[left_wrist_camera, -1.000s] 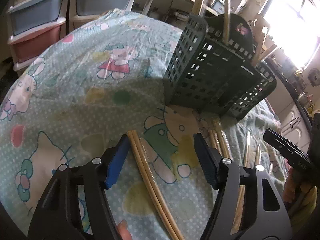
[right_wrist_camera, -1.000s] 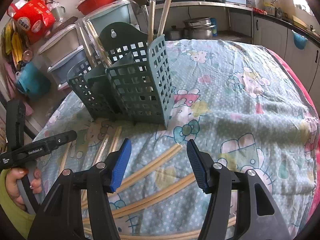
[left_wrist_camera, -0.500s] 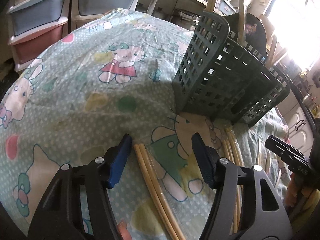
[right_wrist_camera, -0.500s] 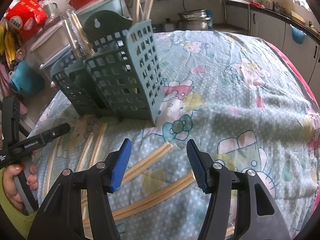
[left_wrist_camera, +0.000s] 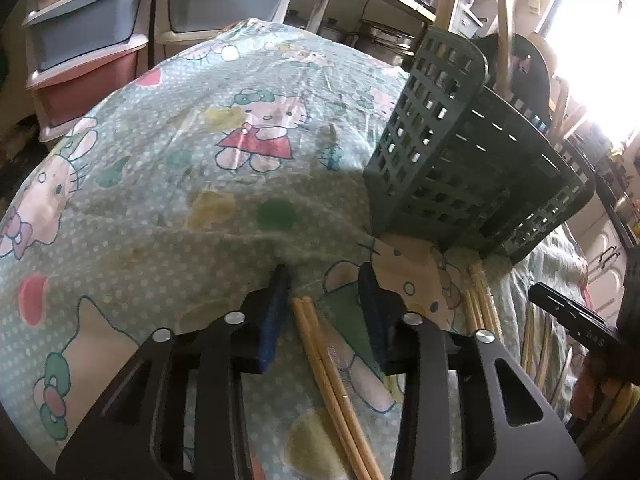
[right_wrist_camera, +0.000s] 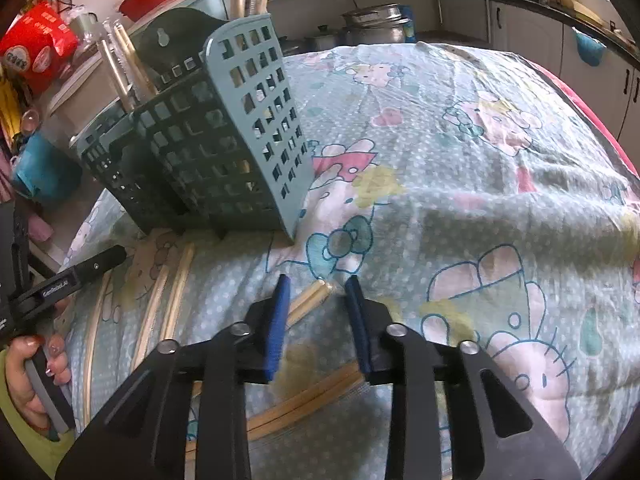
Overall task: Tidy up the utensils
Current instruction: 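Close the left tool on a chopstick pair while the right tool grasps another pair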
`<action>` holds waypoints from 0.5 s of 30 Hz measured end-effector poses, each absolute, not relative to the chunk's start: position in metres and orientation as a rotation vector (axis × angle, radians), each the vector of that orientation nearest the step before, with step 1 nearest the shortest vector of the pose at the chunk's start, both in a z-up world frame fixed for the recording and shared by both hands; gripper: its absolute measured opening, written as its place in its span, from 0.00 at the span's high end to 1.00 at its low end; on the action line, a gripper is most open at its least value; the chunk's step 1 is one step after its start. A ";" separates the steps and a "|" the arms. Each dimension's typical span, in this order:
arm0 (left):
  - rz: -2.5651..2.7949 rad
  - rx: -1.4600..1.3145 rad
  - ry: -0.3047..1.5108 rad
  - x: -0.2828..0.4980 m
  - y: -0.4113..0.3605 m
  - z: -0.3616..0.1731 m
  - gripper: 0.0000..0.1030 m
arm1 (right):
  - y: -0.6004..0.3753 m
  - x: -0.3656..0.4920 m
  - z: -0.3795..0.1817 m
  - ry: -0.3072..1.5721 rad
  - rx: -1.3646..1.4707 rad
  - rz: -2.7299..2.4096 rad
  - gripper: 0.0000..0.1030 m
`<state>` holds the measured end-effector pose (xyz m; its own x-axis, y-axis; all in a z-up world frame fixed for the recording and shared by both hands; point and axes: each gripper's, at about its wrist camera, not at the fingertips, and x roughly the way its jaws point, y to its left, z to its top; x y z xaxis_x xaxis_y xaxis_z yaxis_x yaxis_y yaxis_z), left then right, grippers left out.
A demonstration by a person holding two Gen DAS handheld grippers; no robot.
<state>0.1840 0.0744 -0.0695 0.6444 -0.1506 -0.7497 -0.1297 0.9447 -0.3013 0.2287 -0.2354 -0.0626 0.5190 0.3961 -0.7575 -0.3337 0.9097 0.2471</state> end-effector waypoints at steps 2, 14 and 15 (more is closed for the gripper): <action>-0.007 -0.350 0.875 0.184 0.076 -0.070 0.77 | -0.235 0.226 -0.061 0.920 0.063 0.436 0.83; -0.025 -0.386 0.865 0.178 0.084 -0.067 0.92 | -0.231 0.211 -0.045 0.874 0.080 0.465 0.98; -0.030 -0.386 0.861 0.177 0.083 -0.066 0.92 | -0.233 0.211 -0.042 0.869 0.084 0.467 0.98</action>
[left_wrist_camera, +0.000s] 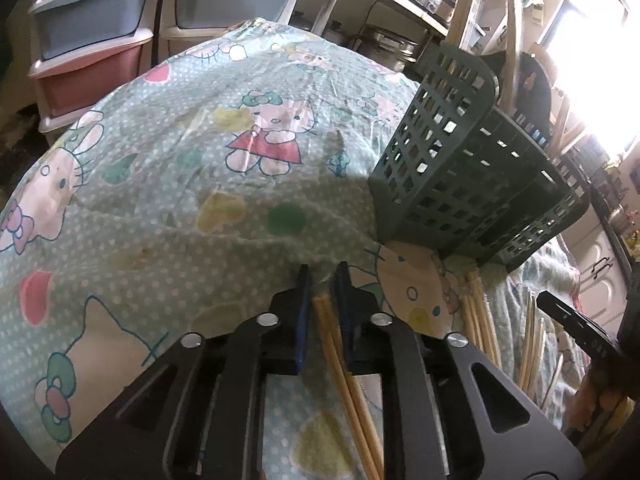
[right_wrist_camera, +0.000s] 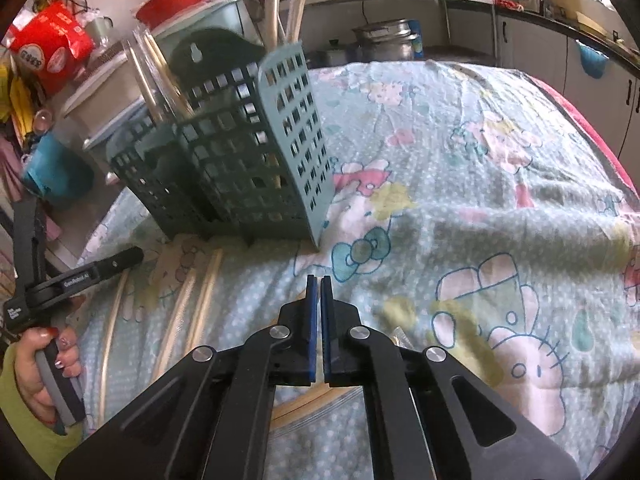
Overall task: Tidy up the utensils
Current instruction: 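Close the left tool on a chopstick pair while the right tool grasps another pair, then lift the chopsticks with both tools and carry them above the green caddy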
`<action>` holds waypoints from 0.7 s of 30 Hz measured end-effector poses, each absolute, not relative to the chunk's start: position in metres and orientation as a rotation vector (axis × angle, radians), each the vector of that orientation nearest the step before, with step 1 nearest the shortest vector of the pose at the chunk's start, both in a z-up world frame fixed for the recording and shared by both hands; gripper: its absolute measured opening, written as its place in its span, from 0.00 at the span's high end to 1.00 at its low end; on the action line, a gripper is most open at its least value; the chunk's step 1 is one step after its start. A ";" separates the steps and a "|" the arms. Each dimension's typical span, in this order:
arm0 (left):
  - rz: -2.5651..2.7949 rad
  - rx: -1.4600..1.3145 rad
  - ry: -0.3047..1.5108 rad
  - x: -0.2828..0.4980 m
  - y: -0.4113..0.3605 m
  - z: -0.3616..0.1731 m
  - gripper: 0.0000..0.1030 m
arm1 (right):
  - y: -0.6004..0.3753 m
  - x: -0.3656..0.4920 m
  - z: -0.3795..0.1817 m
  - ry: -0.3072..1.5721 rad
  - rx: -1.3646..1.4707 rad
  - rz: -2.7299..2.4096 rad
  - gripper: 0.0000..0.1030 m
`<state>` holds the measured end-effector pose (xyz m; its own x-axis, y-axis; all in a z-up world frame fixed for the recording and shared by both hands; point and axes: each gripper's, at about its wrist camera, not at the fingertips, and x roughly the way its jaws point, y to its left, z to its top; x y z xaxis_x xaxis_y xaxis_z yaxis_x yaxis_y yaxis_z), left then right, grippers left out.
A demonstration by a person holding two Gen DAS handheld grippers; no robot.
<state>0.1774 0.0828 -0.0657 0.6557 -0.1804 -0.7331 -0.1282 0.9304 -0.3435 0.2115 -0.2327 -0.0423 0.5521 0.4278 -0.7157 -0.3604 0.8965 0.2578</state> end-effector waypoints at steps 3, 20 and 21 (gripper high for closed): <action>-0.051 -0.380 0.834 0.174 0.079 -0.055 0.92 | -0.239 0.207 -0.034 0.848 0.112 0.475 0.98; -0.196 -0.331 0.639 0.161 0.042 0.033 0.93 | -0.238 0.172 0.038 0.642 0.154 0.566 0.99; -0.202 -0.327 0.632 0.162 0.040 0.037 0.93 | -0.238 0.170 0.041 0.632 0.153 0.567 0.99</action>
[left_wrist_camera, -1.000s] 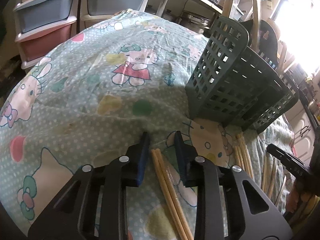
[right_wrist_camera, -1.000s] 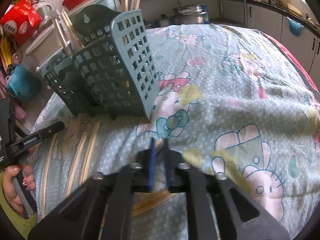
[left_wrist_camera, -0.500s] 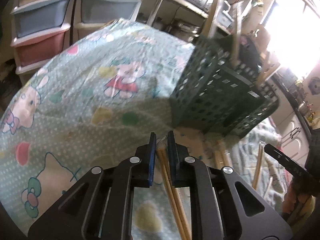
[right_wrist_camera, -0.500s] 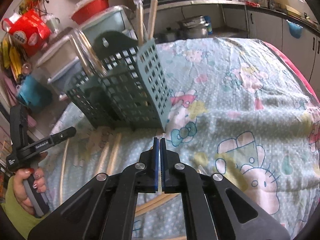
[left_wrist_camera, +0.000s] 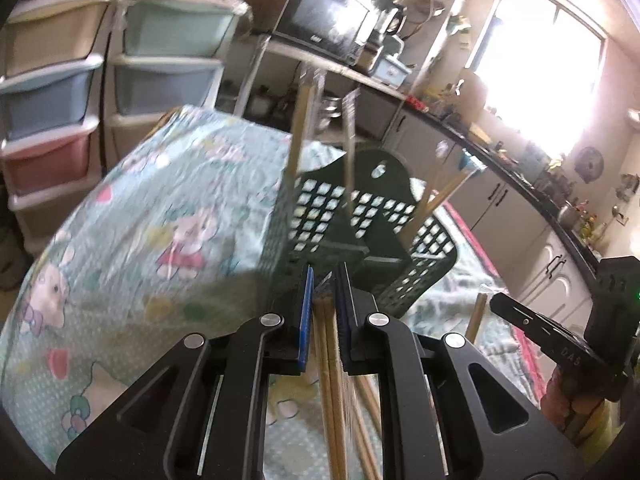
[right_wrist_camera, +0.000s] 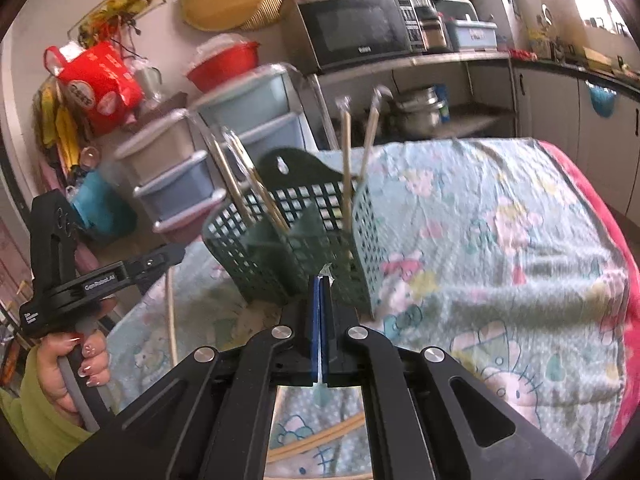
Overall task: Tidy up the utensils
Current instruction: 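Lift the chopsticks with both tools and carry them above the green caddy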
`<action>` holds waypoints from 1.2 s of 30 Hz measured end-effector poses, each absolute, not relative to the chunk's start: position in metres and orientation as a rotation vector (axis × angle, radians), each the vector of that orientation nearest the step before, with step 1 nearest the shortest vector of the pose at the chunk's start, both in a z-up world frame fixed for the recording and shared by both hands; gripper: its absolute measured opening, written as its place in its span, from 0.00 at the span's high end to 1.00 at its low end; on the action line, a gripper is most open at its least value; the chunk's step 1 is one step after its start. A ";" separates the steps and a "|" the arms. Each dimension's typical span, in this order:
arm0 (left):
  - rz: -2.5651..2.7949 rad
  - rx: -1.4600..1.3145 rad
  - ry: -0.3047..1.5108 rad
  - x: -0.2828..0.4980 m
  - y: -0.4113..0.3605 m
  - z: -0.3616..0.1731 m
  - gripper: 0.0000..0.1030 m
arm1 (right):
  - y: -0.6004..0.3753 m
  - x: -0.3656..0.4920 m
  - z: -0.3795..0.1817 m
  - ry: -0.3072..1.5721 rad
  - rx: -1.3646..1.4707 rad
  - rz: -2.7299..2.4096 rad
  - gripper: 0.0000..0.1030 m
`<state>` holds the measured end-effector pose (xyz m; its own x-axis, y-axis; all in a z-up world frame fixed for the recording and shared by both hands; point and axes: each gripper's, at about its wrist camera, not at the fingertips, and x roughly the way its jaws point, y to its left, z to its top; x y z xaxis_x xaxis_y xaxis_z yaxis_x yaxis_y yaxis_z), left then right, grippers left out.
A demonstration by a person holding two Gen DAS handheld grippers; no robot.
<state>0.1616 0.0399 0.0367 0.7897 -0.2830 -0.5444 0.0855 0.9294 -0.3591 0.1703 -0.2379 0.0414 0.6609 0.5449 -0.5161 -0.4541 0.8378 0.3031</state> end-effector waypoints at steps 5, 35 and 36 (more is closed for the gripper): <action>-0.231 -0.306 0.601 0.162 0.030 0.051 0.93 | -0.238 0.162 0.061 0.571 0.135 0.575 0.99; -0.311 -0.234 0.454 0.168 0.001 0.114 0.97 | -0.240 0.145 0.115 0.372 0.064 0.574 0.99; -0.313 -0.231 0.450 0.168 0.000 0.116 0.97 | -0.240 0.145 0.116 0.367 0.064 0.573 0.99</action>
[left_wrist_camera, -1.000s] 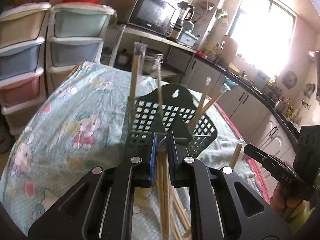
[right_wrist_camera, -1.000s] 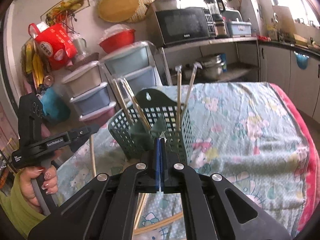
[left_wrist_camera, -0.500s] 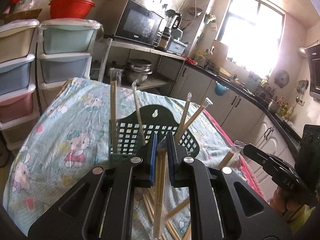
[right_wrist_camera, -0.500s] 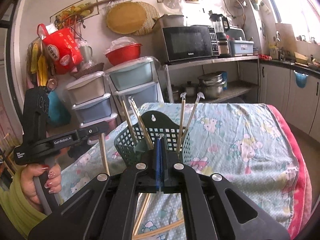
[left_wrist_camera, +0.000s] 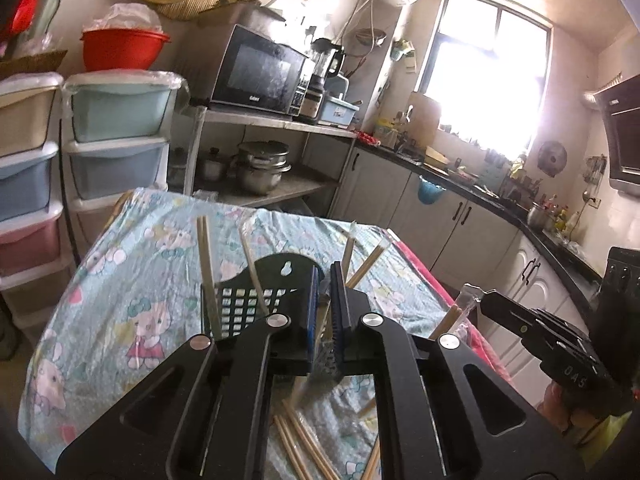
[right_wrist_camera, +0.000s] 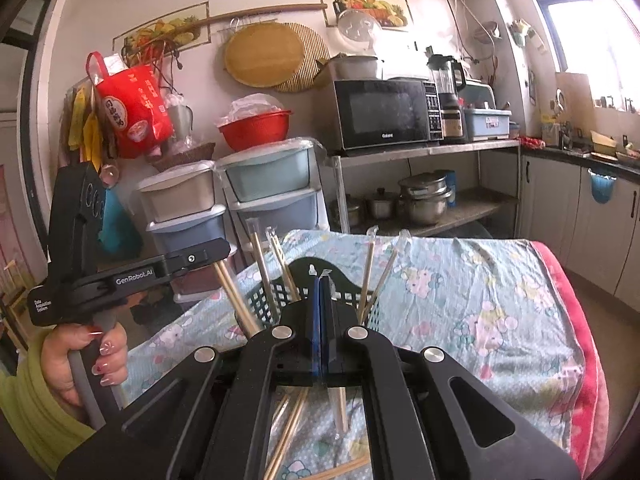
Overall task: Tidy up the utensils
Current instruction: 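Lift the chopsticks with both tools and carry them above the green caddy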
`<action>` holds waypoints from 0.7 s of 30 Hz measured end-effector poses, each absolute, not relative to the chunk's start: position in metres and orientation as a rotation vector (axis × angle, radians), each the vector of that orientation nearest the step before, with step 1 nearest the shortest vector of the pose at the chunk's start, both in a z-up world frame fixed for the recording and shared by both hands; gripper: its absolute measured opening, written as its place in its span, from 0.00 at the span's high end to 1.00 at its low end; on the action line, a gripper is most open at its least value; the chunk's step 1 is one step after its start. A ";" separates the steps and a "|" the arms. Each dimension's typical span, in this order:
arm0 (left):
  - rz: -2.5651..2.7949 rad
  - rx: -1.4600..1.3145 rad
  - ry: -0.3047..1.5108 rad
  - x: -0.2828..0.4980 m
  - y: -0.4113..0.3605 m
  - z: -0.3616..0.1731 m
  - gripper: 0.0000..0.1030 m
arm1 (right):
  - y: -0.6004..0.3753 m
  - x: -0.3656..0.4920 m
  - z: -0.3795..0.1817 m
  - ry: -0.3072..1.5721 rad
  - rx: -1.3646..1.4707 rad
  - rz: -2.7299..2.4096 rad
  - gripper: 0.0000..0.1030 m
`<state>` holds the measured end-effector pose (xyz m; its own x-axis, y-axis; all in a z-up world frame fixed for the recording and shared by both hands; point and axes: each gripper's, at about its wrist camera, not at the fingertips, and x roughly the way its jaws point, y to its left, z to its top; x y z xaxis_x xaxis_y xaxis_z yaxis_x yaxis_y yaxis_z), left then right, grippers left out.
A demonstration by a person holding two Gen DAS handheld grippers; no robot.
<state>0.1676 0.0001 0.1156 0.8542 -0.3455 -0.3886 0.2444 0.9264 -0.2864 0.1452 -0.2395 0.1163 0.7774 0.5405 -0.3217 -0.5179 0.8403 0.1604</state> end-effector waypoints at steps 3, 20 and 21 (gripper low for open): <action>-0.320 -0.225 0.441 0.169 -0.002 0.121 0.97 | -0.240 0.144 0.120 0.354 0.063 0.571 0.99; -0.376 -0.206 0.367 0.168 -0.011 0.152 0.97 | -0.237 0.140 0.146 0.282 0.057 0.584 0.99; -0.377 -0.206 0.363 0.168 -0.011 0.154 0.97 | -0.236 0.140 0.148 0.276 0.054 0.586 0.99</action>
